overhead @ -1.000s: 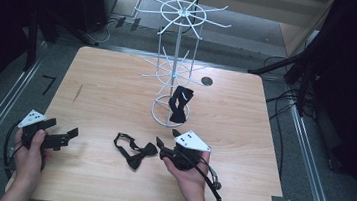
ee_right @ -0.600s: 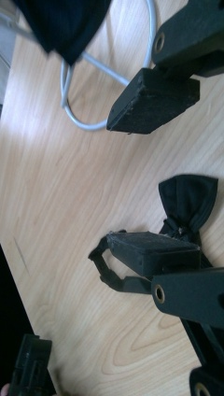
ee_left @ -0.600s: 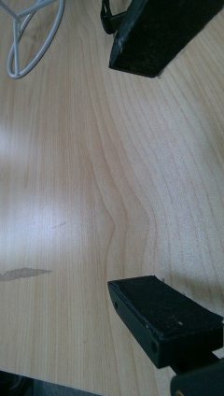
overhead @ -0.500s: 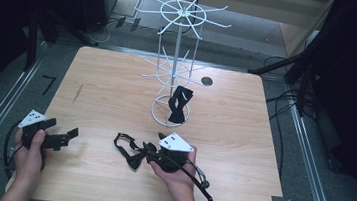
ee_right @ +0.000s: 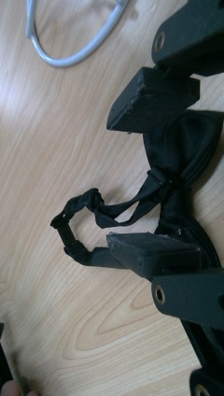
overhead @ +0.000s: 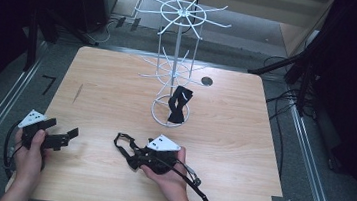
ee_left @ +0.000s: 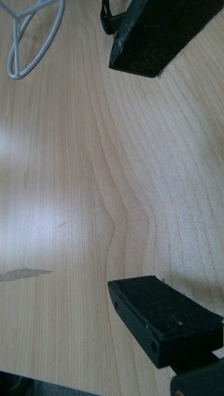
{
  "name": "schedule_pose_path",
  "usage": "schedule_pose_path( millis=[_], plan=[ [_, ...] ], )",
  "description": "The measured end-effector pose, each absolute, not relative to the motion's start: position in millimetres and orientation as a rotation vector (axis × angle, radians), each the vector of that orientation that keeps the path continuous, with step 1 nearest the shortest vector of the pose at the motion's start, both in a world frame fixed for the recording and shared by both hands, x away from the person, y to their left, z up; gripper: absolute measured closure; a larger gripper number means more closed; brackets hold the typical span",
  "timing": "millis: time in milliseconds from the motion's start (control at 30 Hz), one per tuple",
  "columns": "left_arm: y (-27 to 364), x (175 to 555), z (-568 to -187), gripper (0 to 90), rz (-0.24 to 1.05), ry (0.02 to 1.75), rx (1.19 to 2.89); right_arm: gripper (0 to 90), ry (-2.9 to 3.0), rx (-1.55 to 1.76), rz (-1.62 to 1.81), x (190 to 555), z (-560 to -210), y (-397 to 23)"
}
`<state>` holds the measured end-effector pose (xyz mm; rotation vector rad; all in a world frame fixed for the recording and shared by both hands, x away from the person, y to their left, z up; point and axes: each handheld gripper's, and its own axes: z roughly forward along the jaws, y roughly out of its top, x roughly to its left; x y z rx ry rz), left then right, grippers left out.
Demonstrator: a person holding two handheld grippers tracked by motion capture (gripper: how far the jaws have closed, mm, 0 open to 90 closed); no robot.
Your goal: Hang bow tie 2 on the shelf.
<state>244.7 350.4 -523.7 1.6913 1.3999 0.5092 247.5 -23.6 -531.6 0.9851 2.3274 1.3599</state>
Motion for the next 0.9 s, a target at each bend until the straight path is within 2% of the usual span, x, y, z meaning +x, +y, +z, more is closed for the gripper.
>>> schedule_pose_path(
  millis=[167,367,533,633,767,800,900],
  plan=[
    [350.4,244.5,-523.6,0.0,0.509,1.400,1.692,43.9,2.348,0.966,1.363,249.0,-534.7,-17.7],
    [350.5,244.5,-523.6,0.0,0.507,1.398,1.689,57.0,2.412,0.958,1.307,248.9,-540.0,-13.4],
    [350.5,244.5,-523.6,0.0,0.506,1.398,1.688,63.1,2.440,0.961,1.295,248.2,-540.8,-15.9],
    [350.6,244.5,-523.7,0.0,0.505,1.397,1.689,72.5,2.453,0.979,1.296,247.9,-540.7,-21.9],
    [350.5,244.5,-523.6,0.0,0.506,1.398,1.690,76.9,2.449,0.989,1.299,247.6,-540.0,-26.9],
    [350.6,244.6,-523.7,0.0,0.506,1.397,1.689,84.4,2.432,0.999,1.299,246.5,-538.2,-30.8],
    [350.6,244.6,-523.7,0.0,0.507,1.399,1.689,84.9,2.412,1.011,1.303,246.0,-537.0,-36.2]
  ],
)
